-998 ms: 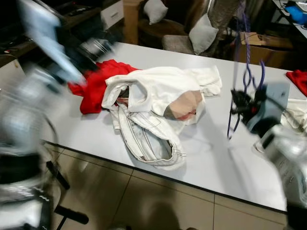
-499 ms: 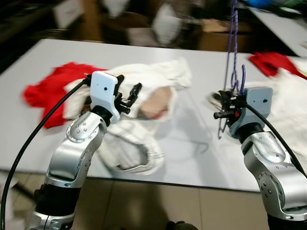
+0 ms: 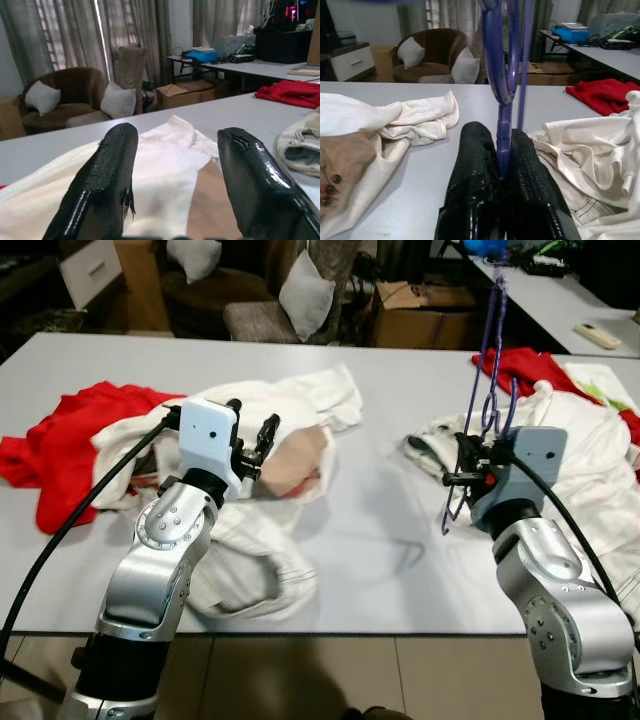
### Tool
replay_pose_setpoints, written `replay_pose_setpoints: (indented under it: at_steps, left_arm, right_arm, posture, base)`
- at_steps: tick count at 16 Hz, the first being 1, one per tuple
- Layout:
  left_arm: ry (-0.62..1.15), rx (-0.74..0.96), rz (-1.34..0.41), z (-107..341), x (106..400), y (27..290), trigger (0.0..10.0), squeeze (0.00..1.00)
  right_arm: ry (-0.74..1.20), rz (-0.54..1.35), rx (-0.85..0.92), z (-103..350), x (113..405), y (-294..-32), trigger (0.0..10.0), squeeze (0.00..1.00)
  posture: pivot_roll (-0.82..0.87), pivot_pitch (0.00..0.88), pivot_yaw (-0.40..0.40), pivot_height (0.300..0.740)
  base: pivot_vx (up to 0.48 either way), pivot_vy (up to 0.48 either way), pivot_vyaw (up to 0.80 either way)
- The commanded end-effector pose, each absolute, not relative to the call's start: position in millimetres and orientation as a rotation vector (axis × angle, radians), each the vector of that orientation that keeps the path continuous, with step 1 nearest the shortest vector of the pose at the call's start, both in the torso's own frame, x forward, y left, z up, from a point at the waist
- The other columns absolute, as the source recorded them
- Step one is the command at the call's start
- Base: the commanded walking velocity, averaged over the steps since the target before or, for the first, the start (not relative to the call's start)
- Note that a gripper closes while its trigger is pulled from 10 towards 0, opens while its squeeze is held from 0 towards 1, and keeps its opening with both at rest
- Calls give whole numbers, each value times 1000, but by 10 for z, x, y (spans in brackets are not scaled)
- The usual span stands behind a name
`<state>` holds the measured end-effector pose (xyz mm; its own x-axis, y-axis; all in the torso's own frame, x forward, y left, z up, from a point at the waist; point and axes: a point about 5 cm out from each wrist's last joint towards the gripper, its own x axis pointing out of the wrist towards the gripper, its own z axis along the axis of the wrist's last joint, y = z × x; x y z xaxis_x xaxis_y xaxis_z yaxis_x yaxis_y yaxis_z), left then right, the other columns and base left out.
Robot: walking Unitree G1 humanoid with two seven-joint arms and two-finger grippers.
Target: Hang hanger
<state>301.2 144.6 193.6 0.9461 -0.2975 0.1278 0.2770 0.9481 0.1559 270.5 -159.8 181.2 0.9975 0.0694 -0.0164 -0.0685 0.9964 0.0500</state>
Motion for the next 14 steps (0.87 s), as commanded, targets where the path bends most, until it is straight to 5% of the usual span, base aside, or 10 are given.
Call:
replay_pose_setpoints:
  at_steps: [1,14]
  left_arm:
    - [-144,132,-300,1901,3011,1413,10000,39]
    - [-134,130,-310,1856,3020,1411,10000,51]
  right_arm:
    - [29,73,44,1785,2700,-1599,10000,0]
    - [-77,113,-71,1948,2702,-1561,10000,0]
  posture:
    - [-74,0,-16,740]
    - [-82,0,-10,740]
  base:
    - [0,-277,0]
    - [0,-277,0]
